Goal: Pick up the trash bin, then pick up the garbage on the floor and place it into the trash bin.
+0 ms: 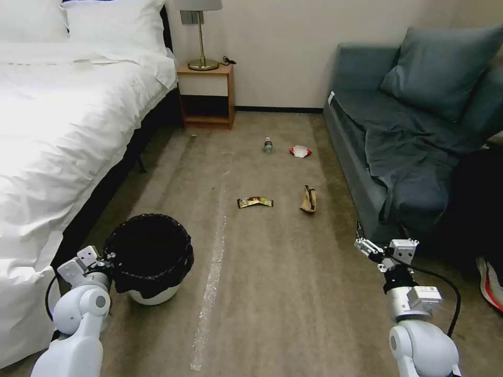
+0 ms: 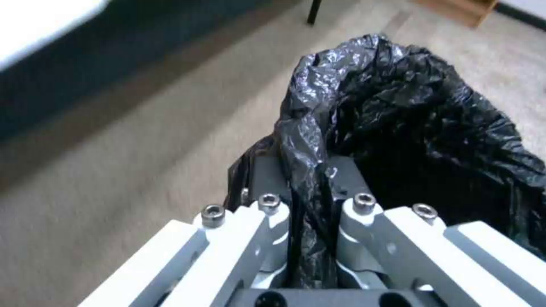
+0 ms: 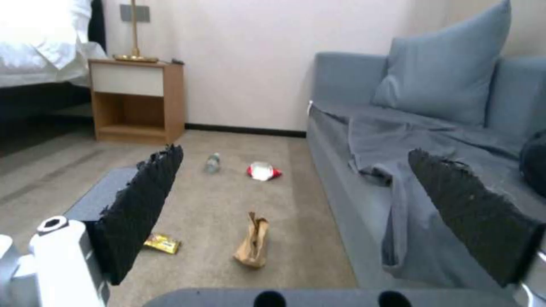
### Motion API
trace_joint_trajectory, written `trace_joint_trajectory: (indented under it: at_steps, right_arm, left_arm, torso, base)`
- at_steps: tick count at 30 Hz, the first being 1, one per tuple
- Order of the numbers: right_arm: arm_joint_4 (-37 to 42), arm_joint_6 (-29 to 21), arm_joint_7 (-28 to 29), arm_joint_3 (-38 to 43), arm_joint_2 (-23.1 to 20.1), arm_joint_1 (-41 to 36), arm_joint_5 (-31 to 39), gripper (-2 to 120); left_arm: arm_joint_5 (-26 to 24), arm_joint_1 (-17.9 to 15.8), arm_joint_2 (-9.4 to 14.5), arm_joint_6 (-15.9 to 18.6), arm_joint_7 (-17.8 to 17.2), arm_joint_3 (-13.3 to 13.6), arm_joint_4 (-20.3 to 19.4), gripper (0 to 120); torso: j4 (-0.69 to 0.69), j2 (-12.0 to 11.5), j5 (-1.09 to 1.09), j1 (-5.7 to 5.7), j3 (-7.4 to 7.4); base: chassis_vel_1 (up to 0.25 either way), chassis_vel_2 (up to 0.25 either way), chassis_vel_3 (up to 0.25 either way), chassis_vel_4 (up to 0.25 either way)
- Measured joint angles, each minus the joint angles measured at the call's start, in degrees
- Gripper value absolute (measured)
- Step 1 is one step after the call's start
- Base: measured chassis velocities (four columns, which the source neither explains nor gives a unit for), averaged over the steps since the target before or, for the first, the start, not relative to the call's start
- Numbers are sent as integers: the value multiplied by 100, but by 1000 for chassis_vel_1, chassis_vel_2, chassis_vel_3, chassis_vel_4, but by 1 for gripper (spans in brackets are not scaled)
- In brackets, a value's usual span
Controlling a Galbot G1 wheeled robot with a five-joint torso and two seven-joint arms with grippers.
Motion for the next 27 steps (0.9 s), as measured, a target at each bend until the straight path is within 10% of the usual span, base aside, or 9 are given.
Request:
trace_joint_trajectory:
  at_steps: [27]
  right_arm:
    - [-270, 677, -114, -159, -21, 156, -212, 100]
  left_arm:
    - [683, 246, 12, 83, 64, 214, -1546, 6]
  torso:
    - [-1, 0, -1, 0, 0]
  base:
    - [0, 0, 0, 0]
